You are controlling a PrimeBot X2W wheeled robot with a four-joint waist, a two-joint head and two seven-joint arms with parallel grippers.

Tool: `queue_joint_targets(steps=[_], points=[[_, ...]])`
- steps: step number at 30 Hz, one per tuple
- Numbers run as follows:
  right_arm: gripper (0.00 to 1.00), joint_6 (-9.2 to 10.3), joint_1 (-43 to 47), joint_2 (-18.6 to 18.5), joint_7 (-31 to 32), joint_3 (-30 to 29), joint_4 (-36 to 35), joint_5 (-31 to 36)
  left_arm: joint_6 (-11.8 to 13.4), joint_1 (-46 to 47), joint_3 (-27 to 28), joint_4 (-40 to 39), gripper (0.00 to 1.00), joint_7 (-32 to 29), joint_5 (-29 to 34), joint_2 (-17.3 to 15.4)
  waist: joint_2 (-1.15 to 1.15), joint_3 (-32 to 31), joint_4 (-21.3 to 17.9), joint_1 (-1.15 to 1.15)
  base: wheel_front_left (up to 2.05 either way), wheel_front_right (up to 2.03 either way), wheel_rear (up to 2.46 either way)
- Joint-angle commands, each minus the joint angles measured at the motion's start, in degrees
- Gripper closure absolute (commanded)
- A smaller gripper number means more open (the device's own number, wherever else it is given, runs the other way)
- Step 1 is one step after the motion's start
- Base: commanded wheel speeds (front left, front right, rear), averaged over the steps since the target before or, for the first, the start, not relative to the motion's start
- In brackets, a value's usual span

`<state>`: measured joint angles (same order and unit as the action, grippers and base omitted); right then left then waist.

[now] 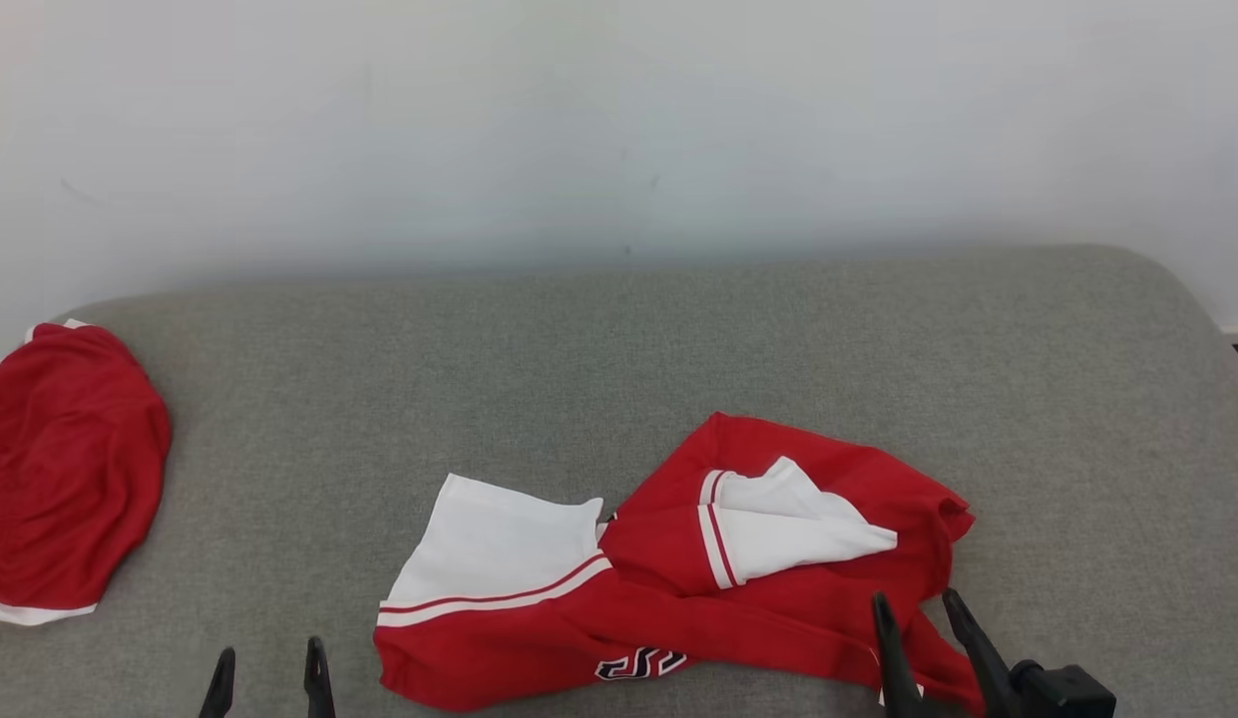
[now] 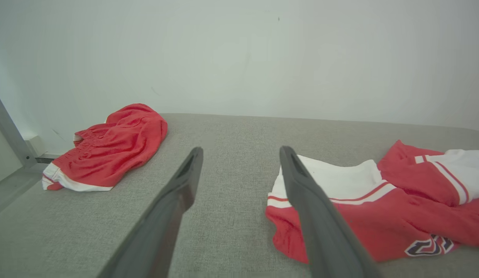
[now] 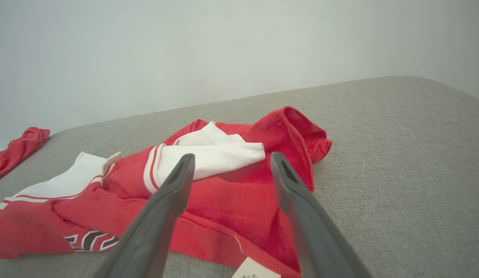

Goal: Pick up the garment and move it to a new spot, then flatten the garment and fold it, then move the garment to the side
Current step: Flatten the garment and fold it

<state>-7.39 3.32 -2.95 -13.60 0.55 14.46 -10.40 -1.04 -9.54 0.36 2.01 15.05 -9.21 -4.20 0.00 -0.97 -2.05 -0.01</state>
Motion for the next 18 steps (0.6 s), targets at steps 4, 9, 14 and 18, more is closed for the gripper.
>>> queue_joint_targets(steps=[4,9,14,18], points=[[0.0,-0.2,3.34,-0.77,-0.56,-0.17,-1.23,1.42,-0.49,-2.54,1.04,1.92,0.0,0.19,2.58,0.59,0.0,-1.33,0.45,0.01,0.0,0.0,0.0],[0.0,-0.2,4.87,-0.91,-0.46,-0.52,-1.24,1.86,-1.41,-3.63,2.28,3.48,0.0,0.19,3.53,0.79,0.0,-1.85,0.21,0.01,0.0,0.0,0.0],[0.0,-0.2,5.15,-0.82,0.33,-0.4,-1.6,2.11,-1.95,-3.87,2.89,4.12,0.0,0.19,3.98,1.02,0.0,-2.15,-0.06,0.01,0.0,0.0,0.0],[0.0,-0.2,5.01,-0.86,0.77,-0.36,-1.88,1.87,-2.44,-3.38,2.93,4.54,0.0,0.19,4.3,1.12,0.0,-2.14,-0.2,0.01,0.0,0.0,0.0]])
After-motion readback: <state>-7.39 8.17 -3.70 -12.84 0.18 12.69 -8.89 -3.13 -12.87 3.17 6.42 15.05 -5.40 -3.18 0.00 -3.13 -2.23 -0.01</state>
